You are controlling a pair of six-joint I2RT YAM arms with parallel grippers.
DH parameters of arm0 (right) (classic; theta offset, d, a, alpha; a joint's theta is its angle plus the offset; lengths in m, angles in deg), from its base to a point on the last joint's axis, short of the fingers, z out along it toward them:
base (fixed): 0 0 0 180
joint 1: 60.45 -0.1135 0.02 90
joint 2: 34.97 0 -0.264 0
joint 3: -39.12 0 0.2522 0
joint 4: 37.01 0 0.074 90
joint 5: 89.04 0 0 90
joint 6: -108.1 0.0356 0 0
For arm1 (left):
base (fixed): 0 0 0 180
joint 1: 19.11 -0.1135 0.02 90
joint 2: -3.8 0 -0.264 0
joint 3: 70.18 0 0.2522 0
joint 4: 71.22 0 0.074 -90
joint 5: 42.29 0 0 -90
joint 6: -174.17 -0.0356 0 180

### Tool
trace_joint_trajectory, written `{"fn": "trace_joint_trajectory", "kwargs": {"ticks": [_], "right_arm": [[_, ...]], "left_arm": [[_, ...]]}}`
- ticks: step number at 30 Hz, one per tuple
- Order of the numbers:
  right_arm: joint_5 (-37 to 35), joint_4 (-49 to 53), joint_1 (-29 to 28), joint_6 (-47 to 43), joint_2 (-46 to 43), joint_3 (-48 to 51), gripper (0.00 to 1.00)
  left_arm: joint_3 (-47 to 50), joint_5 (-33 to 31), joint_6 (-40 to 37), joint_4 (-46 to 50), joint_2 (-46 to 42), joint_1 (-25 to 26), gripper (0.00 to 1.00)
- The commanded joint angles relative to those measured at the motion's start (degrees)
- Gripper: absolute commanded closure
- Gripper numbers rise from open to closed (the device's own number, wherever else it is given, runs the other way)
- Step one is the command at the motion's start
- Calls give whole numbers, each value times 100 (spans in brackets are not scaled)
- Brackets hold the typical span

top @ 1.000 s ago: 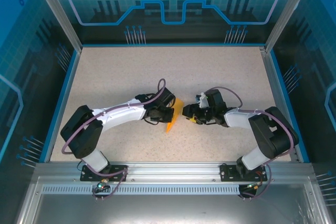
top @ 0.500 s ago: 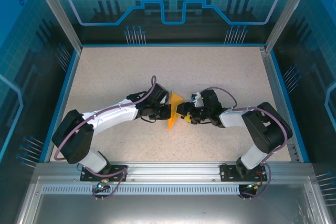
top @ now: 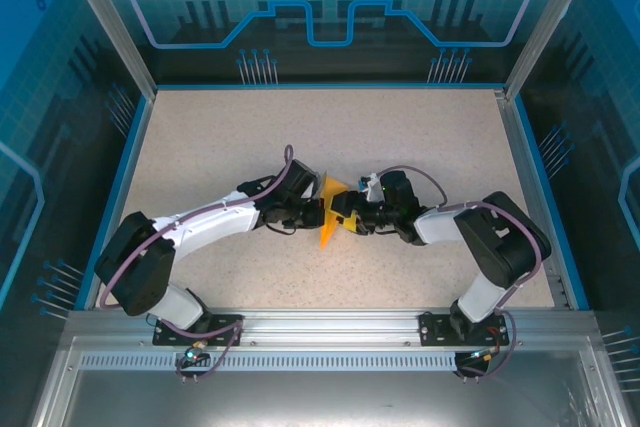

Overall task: Fold a paper plane with a square sheet of paper (pick it up from the middle)
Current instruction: Place the paper plane at the center of the table.

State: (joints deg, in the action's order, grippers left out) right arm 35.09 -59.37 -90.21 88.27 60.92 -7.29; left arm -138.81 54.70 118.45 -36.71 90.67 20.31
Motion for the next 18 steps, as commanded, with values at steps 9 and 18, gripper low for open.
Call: {"fn": "trace_joint_trajectory", "kwargs": {"ticks": [9,18], "right_arm": [[56,-355,-210,294,-10,120,35],[15,-503,-283,413,170,148,56]], "left_arm": [[108,161,140,-176,-81,-84,100],[185,161,229,-256,-122,-87,100]]}}
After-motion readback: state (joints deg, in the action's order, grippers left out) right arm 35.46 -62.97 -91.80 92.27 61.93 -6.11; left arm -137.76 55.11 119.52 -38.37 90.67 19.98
